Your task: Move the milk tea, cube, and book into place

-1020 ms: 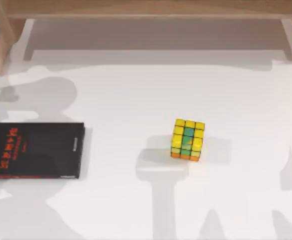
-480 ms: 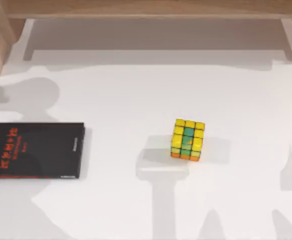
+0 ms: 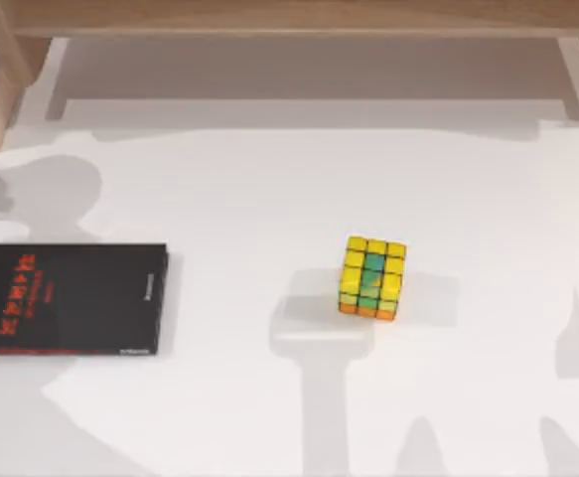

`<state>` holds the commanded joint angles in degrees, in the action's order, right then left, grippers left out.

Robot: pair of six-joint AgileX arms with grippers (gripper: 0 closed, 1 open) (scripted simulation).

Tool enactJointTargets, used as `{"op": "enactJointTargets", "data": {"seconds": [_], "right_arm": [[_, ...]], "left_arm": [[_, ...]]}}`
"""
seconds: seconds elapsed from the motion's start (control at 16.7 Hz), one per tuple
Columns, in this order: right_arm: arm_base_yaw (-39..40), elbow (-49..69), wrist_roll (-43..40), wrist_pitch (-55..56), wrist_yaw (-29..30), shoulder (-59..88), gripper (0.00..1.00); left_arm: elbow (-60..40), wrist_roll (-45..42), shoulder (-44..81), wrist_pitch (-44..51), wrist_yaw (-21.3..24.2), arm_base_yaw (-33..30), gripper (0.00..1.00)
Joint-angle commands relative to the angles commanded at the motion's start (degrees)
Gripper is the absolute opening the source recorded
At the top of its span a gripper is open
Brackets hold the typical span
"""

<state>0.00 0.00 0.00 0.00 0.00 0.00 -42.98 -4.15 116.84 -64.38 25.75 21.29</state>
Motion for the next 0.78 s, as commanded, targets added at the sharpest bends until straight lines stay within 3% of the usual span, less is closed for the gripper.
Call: {"op": "enactJointTargets", "data": {"seconds": [0.3,0.78], "right_arm": [[0.00,0.00,0.00,0.00,0.00,0.00,1.00],[0.00,0.00,0.00,0.00,0.00,0.00,1.00]], "left_arm": [[0.17,0.05,0.79,-0.88,0.00,-0.01,0.00],[0.17,0.05,0.79,-0.88,0.00,-0.01,0.60]]}}
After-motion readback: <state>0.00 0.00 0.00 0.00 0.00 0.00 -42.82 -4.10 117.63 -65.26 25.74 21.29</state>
